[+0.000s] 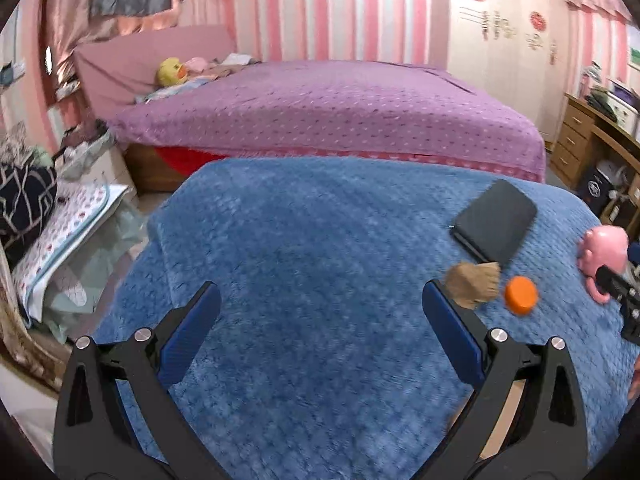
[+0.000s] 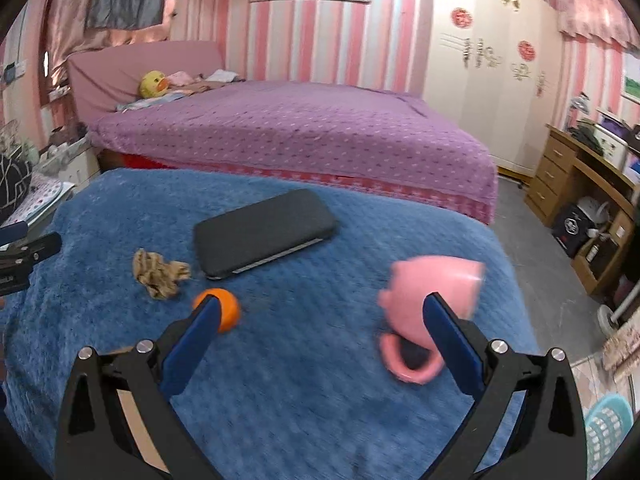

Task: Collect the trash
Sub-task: 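Move both tools back to the bed toward the brown paper and orange cap, then grasp the orange bottle cap with the right tool while the left tool grasps the crumpled brown paper, then carry the orange cap and brown paper over the blue basket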

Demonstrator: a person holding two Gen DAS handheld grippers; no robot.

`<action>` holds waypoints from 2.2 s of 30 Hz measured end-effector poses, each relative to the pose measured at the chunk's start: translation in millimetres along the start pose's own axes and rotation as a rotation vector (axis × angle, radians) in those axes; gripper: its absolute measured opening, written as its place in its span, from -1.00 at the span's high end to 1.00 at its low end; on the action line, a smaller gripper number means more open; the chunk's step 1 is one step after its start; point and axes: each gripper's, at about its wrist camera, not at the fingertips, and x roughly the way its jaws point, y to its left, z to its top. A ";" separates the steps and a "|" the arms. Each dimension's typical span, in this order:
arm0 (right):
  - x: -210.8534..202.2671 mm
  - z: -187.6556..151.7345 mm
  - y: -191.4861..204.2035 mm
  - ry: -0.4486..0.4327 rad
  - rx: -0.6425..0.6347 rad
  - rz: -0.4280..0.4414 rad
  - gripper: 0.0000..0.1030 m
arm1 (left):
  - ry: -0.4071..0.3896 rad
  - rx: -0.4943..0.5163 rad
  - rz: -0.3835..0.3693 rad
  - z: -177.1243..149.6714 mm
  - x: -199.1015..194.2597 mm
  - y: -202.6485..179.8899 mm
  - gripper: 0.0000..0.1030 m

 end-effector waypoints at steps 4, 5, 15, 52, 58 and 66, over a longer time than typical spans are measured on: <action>23.4 -2.7 26.7 0.027 -0.066 0.053 -0.91 | 0.031 -0.030 0.005 -2.3 16.2 8.9 -0.89; 28.6 -3.6 32.4 0.033 -0.082 0.059 -0.91 | 0.038 -0.036 0.007 -3.5 20.1 10.6 -0.89; 69.0 -15.3 56.6 0.145 -0.152 0.130 -0.61 | 0.070 -0.027 0.019 -6.2 39.0 10.0 -0.89; 50.7 -46.7 -41.8 0.131 0.008 0.080 0.23 | 0.164 0.048 -0.155 -9.6 74.0 -101.3 -0.72; 51.1 -46.9 -39.3 0.134 -0.002 0.075 0.23 | 0.175 0.056 -0.214 -11.6 76.8 -104.3 -0.04; 45.9 -46.4 -36.2 0.128 -0.015 0.066 0.23 | 0.121 0.047 -0.231 -8.0 63.8 -101.4 0.07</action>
